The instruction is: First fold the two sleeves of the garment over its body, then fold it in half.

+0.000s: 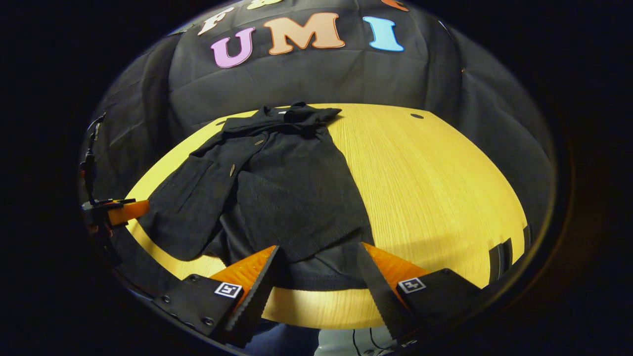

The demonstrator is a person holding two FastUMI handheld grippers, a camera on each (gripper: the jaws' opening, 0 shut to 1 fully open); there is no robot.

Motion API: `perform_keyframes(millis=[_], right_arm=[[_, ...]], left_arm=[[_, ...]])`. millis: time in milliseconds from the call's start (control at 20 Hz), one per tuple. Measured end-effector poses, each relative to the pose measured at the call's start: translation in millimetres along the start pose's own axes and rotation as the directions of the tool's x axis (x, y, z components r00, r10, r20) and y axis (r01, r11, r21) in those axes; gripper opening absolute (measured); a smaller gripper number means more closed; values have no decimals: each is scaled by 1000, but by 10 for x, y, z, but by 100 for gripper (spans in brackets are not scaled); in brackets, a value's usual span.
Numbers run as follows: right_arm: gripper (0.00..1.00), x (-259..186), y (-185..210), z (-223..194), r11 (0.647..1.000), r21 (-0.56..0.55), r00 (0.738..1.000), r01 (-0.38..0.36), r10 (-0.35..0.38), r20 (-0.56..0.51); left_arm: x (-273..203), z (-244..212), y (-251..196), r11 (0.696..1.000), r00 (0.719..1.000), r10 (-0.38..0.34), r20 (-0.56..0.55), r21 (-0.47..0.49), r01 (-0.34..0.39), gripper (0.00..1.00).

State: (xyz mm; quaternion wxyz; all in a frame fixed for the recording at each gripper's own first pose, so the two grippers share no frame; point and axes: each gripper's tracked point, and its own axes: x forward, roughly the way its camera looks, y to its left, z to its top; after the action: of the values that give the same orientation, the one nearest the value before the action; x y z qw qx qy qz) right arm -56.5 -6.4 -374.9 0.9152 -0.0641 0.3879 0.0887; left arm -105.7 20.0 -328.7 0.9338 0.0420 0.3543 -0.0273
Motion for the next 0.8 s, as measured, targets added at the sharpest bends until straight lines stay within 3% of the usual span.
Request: perform_keyframes(millis=[600,750,800], right_arm=[[98,-6,29,-24,1000,-18,999,23,-22,45],[85,-1,133,-36,1000,-26,999,12,-10,48],[80,4,203,-29,999,-33,999,4,-2,50]], left_arm=[[17,-139,-13,1000,1000,-2,-25,-14,2,95],[9,-146,-94,999,999,-35,-33,-9,35,94],[6,-152,-134,999,998,-47,-34,-1,47,83]])
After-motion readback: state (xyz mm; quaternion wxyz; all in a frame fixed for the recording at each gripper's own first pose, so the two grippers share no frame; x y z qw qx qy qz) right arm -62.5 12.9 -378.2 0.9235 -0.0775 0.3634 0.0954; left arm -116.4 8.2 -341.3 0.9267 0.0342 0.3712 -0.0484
